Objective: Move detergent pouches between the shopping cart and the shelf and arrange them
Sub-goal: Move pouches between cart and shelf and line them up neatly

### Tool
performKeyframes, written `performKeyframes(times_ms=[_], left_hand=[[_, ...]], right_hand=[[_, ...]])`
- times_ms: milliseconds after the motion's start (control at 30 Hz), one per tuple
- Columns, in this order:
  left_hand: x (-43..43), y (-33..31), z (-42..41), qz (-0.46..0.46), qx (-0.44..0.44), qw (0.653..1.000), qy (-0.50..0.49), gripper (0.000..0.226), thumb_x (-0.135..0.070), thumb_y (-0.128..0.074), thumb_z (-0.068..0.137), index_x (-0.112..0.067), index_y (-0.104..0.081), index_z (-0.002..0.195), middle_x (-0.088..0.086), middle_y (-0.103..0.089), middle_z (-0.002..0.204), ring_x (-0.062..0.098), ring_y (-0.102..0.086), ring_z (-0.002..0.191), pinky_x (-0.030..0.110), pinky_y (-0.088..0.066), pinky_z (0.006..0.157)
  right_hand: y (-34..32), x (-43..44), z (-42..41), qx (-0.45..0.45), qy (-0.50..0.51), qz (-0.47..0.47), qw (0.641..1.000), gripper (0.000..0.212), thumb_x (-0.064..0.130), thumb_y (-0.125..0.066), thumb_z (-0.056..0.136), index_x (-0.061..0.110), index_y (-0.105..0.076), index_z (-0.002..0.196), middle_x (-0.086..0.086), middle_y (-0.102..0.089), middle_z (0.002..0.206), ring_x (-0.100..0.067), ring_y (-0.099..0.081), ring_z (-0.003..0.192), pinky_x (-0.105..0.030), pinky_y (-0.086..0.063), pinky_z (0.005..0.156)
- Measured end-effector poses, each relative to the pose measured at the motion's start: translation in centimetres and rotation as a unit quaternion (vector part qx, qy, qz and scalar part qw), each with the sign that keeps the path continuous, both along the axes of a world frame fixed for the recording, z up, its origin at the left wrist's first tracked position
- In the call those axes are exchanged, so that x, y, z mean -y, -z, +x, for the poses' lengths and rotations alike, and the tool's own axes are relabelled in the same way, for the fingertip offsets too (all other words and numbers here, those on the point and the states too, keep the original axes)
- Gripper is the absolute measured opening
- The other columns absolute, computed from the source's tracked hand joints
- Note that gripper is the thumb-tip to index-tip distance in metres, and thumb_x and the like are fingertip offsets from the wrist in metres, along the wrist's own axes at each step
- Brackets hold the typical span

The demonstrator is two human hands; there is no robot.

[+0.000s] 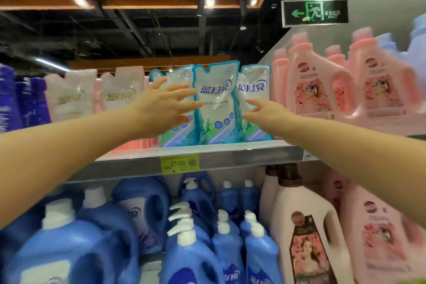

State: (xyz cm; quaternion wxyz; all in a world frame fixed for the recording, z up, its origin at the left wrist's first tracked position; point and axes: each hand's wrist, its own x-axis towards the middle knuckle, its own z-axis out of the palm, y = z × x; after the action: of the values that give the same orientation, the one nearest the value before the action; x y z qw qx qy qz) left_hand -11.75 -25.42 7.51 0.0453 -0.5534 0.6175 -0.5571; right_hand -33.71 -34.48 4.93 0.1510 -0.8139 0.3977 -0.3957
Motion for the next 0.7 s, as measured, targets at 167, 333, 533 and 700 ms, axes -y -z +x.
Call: performKeyframes(times_ms=[167,333,533,700], left_hand=[[-6.4,2.8,1.0,0.001,-0.042,0.999,0.028,0.051,-0.042,-0.048,0.093,-0.033,-0.036,0.142,0.004,-0.038,0.148,0.023,-0.039,0.134,0.048,-0.025,0.11],[-10.7,5.0,1.1,-0.003,-0.123,0.99,0.069,0.048,-0.043,-0.052,0.091,-0.033,-0.045,0.137,0.004,-0.047,0.142,0.025,-0.048,0.127,0.046,-0.033,0.103],[-15.6,5.5,-1.8,-0.003,-0.227,0.963,0.141,0.05,-0.049,-0.028,0.092,-0.024,-0.061,0.12,0.002,-0.068,0.112,0.026,-0.062,0.102,0.036,-0.042,0.085],[-20.0,6.4,-7.7,0.01,-0.28,0.948,0.152,0.041,-0.042,-0.031,0.098,-0.016,-0.057,0.081,0.005,-0.067,0.081,0.025,-0.055,0.073,0.035,-0.042,0.064]], right_hand=[[1.5,-6.5,2.0,0.046,-0.013,-0.018,0.999,0.05,0.024,-0.051,0.095,0.019,-0.037,0.143,-0.006,-0.05,0.137,-0.019,-0.051,0.098,-0.023,-0.04,0.077],[2.5,-12.2,1.5,0.051,0.0,-0.02,0.998,0.044,0.025,-0.051,0.094,0.02,-0.046,0.137,-0.003,-0.053,0.134,-0.02,-0.051,0.119,-0.027,-0.038,0.096],[3.1,-17.5,-2.7,-0.005,0.049,-0.093,0.994,0.034,0.025,-0.048,0.095,0.017,-0.056,0.127,-0.001,-0.055,0.133,-0.018,-0.049,0.122,-0.023,-0.035,0.091],[5.0,-21.9,-7.4,-0.024,0.077,-0.099,0.992,0.028,0.027,-0.047,0.092,0.02,-0.064,0.114,-0.001,-0.063,0.121,-0.022,-0.055,0.113,-0.037,-0.043,0.097]])
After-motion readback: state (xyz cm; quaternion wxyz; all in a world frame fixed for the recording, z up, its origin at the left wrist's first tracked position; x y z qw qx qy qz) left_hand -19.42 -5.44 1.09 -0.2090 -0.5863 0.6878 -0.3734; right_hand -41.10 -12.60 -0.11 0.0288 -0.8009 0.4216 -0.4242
